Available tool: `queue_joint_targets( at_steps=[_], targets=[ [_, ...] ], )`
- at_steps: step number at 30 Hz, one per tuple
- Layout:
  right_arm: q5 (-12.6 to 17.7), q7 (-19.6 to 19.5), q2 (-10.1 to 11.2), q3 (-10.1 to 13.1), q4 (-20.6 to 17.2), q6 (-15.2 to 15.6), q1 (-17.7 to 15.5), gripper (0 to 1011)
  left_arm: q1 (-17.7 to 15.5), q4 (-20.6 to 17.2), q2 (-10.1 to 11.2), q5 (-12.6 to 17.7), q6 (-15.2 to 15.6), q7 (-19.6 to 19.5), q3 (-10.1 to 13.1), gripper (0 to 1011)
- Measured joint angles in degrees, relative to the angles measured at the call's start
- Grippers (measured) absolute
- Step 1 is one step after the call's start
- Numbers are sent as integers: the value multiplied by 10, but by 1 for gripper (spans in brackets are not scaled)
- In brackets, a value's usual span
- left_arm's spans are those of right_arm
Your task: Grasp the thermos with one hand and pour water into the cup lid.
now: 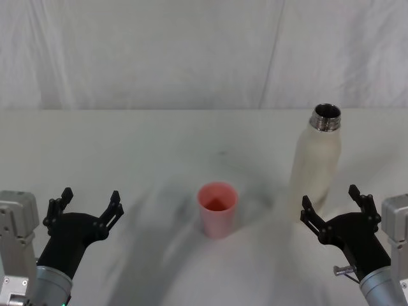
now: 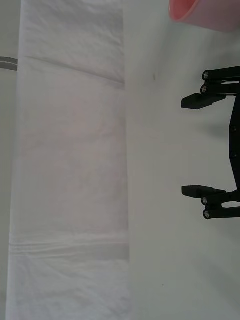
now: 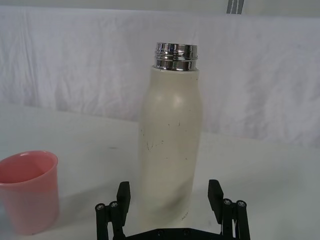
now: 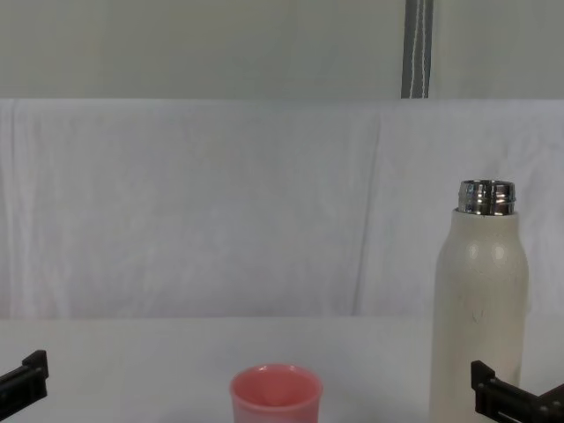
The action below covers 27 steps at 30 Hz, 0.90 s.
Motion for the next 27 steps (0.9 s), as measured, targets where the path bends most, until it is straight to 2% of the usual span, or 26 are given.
queue_joint_targets(
  at_steps=[27],
  targets=[
    [0, 0, 0, 0, 0, 0, 0, 1003, 0, 0, 0, 0, 0, 0, 0, 1001]
  ],
)
